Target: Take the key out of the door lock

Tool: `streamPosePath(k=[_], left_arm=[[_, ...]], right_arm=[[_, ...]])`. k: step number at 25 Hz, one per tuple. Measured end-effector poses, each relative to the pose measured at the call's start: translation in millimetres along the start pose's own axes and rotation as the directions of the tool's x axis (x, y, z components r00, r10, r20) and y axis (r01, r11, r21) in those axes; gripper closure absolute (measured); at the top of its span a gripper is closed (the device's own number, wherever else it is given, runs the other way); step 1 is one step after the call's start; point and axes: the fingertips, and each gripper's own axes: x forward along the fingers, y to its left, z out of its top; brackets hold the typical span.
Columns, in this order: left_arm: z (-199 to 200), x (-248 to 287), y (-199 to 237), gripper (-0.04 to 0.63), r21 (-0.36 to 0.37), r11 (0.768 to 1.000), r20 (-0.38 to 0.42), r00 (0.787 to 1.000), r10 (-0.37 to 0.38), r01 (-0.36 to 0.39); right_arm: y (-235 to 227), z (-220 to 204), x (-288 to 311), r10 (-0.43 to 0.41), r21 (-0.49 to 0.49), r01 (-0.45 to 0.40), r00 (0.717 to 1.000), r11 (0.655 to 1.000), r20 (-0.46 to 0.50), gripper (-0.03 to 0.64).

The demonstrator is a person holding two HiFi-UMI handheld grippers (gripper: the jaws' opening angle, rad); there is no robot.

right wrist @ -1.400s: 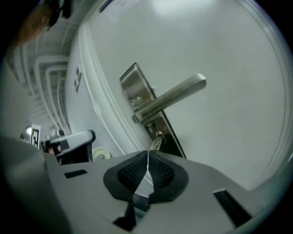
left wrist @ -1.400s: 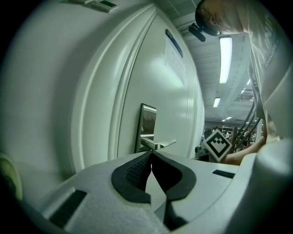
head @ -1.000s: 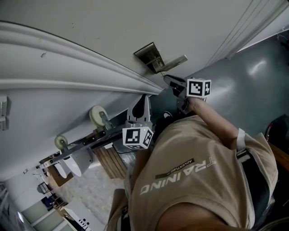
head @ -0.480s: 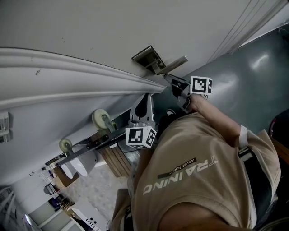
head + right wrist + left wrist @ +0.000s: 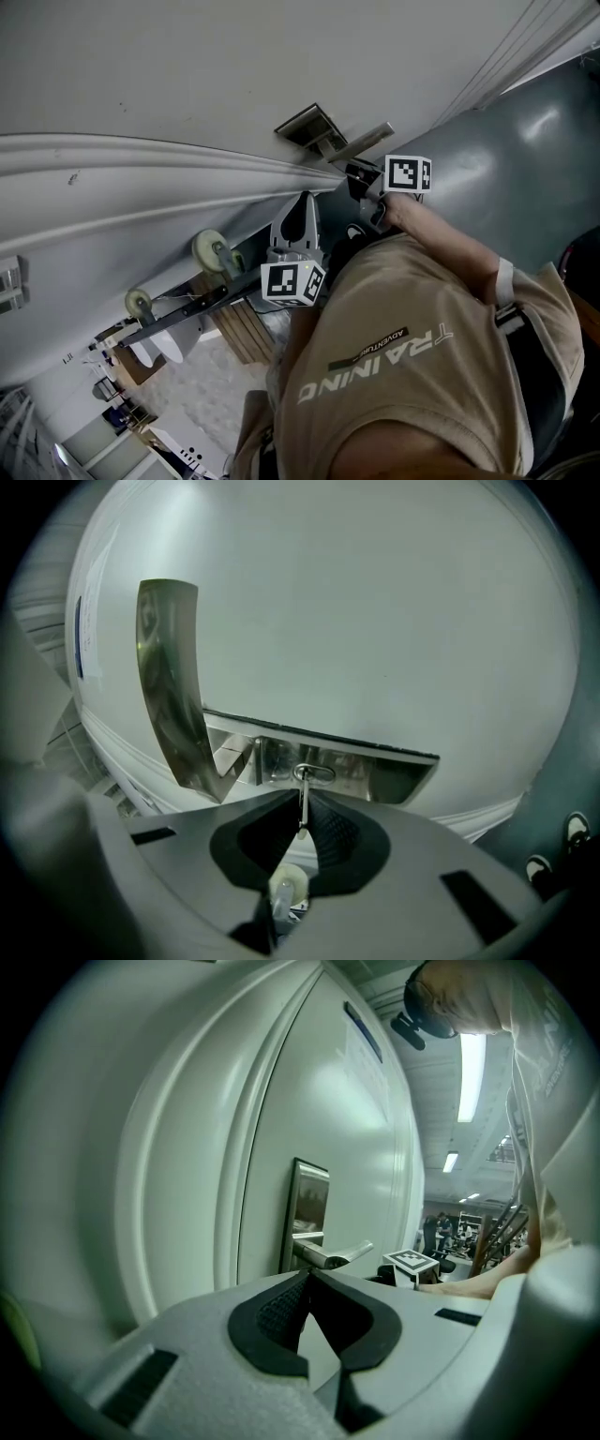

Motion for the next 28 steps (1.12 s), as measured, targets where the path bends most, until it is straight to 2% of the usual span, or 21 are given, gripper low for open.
streamPosePath(k=[5, 9, 16, 21, 28], left_arm=[[-4, 1, 7, 0.586, -0.028, 1.0, -0.005, 1.0, 0.01, -0.01], [-2, 5, 5, 0.586, -0.022, 1.0, 0.0, 1.0, 0.003, -0.003], [-3, 3, -4, 0.586, -0.014, 1.0, -0.006, 1.0, -0.012, 0.012], [-5, -5, -4, 0.586, 0.011, 1.0, -0.013, 1.0, 0.002, -0.002], [-8, -11, -5, 0.586, 0.0, 1.0, -0.002, 1.0, 0.0, 0.0]], right_arm=[[-1, -1, 0, 0.011, 0.037, -0.011, 1.0, 0.999, -0.007, 0.6], [-2, 0, -1, 0.027, 0.086, -0.028, 1.0, 0.996, 0.007, 0.6], [0, 0, -2, 0.016, 0.106, -0.017, 1.0, 0.994, 0.005, 0.6], [0, -2, -5, -0.001, 0.088, 0.0, 1.0, 0.996, 0.011, 0.6], [2, -28, -26, 0.002, 0.065, 0.0, 1.0, 0.998, -0.029, 0.6]])
